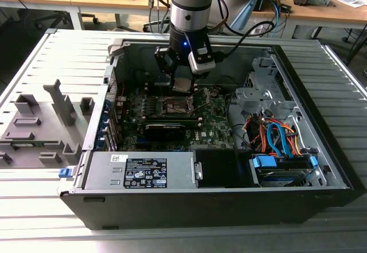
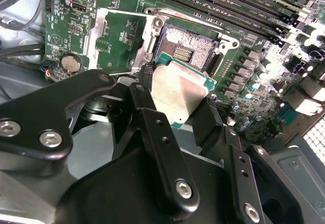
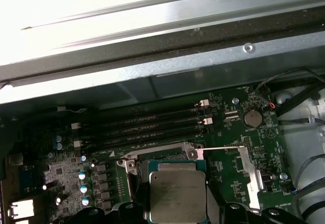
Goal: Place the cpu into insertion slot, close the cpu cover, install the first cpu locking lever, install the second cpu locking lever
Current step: 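Place the cpu into insertion slot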
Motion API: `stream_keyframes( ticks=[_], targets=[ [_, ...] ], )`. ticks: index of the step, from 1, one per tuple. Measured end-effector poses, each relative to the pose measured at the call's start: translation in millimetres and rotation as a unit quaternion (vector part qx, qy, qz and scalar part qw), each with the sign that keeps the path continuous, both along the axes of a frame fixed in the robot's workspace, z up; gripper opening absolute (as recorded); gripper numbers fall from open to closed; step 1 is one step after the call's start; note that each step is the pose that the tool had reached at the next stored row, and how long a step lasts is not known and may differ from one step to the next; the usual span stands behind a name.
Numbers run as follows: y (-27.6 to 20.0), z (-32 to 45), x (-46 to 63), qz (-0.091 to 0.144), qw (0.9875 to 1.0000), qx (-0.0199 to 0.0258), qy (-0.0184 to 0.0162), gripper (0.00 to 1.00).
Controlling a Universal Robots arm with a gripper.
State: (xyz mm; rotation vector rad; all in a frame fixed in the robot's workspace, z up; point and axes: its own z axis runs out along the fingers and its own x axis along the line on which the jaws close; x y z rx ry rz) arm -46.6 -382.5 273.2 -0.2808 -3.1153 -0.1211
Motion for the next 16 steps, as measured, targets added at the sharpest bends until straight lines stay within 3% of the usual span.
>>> stream_keyframes(
  ticks=[16],
  targets=[
    [0.0, -0.3, 0.0, -0.013, 0.9999, -0.0006, 0.0000, 0.54]
  ],
)
